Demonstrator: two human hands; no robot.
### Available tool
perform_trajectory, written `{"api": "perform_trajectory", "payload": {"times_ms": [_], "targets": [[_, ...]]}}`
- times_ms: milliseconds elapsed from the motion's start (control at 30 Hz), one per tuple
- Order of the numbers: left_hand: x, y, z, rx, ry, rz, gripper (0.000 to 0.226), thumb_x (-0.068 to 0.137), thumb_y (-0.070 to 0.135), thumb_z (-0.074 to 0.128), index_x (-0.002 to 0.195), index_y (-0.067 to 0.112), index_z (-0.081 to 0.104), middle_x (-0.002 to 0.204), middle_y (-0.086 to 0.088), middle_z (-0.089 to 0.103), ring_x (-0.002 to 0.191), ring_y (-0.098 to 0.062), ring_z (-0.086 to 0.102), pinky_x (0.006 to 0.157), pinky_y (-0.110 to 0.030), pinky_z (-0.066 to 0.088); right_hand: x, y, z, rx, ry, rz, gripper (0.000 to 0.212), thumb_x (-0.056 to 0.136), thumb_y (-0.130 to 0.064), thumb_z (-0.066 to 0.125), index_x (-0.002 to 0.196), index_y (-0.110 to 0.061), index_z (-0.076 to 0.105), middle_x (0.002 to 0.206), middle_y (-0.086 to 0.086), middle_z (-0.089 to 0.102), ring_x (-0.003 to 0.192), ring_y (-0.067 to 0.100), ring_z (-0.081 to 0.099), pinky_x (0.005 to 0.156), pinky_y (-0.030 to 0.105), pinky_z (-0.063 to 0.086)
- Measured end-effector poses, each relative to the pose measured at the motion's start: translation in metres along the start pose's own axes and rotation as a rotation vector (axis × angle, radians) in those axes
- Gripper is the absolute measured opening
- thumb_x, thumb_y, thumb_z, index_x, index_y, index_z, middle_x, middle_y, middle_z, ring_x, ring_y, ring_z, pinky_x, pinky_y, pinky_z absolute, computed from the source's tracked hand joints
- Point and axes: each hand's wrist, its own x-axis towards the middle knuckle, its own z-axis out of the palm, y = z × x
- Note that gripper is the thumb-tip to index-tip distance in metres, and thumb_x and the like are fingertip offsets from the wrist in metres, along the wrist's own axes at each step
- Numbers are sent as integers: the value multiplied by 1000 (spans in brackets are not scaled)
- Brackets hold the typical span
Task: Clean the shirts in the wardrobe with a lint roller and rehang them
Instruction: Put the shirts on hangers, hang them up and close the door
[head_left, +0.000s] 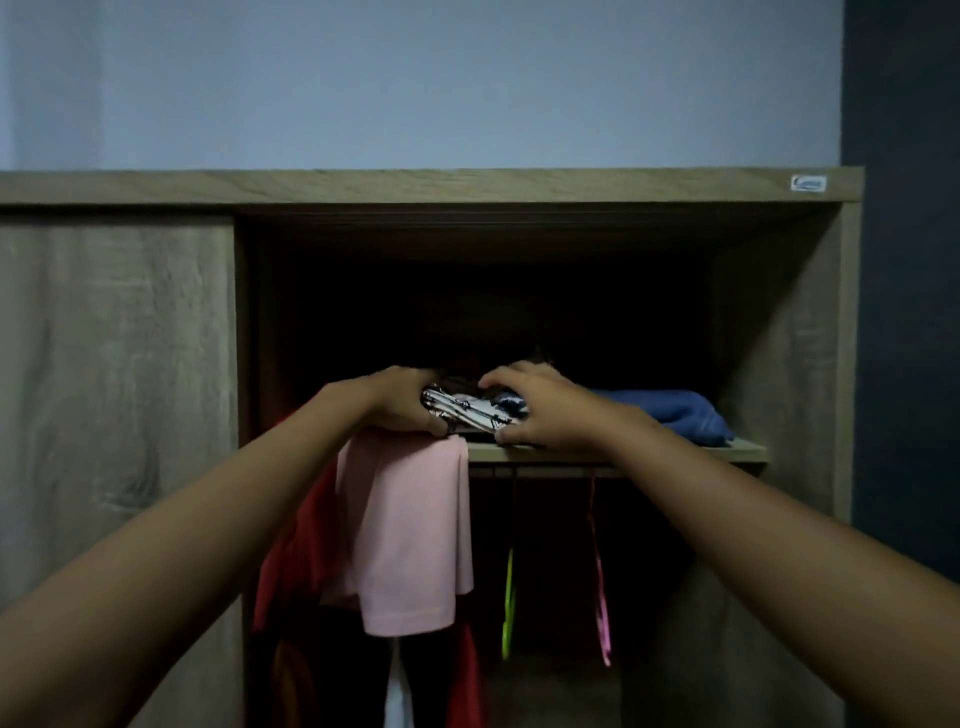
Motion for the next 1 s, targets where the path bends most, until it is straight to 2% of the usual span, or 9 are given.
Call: {"api": "perform_trajectory", "payload": {"times_ms": [133,267,367,533,600,667,733,867,1000], "targets": [[9,6,-5,2,-116,-35,63,71,45,79,128,28,58,118,1,65,105,-19,61,95,-33,52,25,-2,2,-36,-150,15,78,76,-39,72,144,-37,34,134,2,49,120,23,48,98,37,45],[15,10,-8,132,-106,-17,52,71,38,75,120,25,62,110,2,69,96,-17,64,88,-31,54,46,-7,8,-140,-189,-49,52,75,-28,70,124,-28,51,118,3,63,106,25,61,78,29,47],[20,10,-10,127,-90,-17,47,70,40,75,114,26,65,109,2,71,93,-16,65,85,-30,54,56,-11,10,-216,-183,-59,40,78,-27,68,117,-27,56,115,3,66,100,25,64,73,28,44],[21,11,-7,211,35,-89,71,56,59,84,114,23,65,107,1,69,95,-21,66,85,-34,57,67,1,0,-112,-53,-8,37,86,-32,66,121,-25,58,114,0,67,96,21,63,80,31,50],[22,16,-4,271,126,-101,71,56,55,86,113,20,63,108,-3,68,96,-26,67,81,-35,58,70,11,-5,-49,-22,50,41,86,-29,65,126,-27,55,116,-1,66,97,19,62,84,34,52],[27,22,-2,301,199,-96,58,65,40,84,113,16,64,110,-8,69,97,-30,68,77,-36,57,69,19,-12,5,21,54,50,84,-29,65,132,-32,50,119,-4,65,101,18,63,88,35,53],[35,31,-3,304,264,-89,47,74,30,78,115,12,63,112,-12,68,99,-32,68,78,-37,56,63,25,-22,42,81,59,58,83,-27,66,137,-32,45,127,0,63,110,22,62,94,36,51],[52,52,-7,185,333,-37,46,94,23,61,136,7,50,132,-19,57,115,-37,60,90,-41,52,50,45,-42,45,210,81,61,89,-20,63,146,-23,40,143,9,51,126,28,52,100,31,43],[72,82,-9,104,394,51,51,101,20,31,149,5,37,142,-24,47,126,-40,50,104,-45,44,35,74,-62,-45,278,174,64,93,-21,58,150,-33,31,154,6,37,137,30,42,111,38,39]]}}
